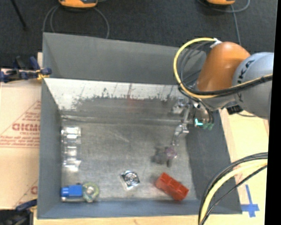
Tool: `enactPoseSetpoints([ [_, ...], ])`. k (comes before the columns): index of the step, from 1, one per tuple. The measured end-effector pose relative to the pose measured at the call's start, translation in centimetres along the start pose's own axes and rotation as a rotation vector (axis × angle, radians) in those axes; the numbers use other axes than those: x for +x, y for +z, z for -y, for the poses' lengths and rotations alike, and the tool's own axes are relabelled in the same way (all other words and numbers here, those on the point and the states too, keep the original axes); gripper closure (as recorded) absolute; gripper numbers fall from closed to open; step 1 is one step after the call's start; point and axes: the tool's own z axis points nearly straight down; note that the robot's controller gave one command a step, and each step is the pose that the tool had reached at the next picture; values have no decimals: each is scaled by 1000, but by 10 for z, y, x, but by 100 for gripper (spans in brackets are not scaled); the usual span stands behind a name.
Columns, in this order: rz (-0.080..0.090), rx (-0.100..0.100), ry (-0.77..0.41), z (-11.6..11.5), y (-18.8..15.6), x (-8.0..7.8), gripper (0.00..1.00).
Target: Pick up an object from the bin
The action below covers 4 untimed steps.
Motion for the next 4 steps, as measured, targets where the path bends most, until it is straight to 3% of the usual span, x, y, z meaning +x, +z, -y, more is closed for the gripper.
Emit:
enactPoseSetpoints([
  [1, 13, 2, 4, -15, 47, 57, 0],
  [2, 5, -2, 69, -2, 26, 73, 0],
  [3, 1, -3, 147, -15, 19, 89, 0],
  [4, 10, -4, 303, -11, 54, 92, 0],
])
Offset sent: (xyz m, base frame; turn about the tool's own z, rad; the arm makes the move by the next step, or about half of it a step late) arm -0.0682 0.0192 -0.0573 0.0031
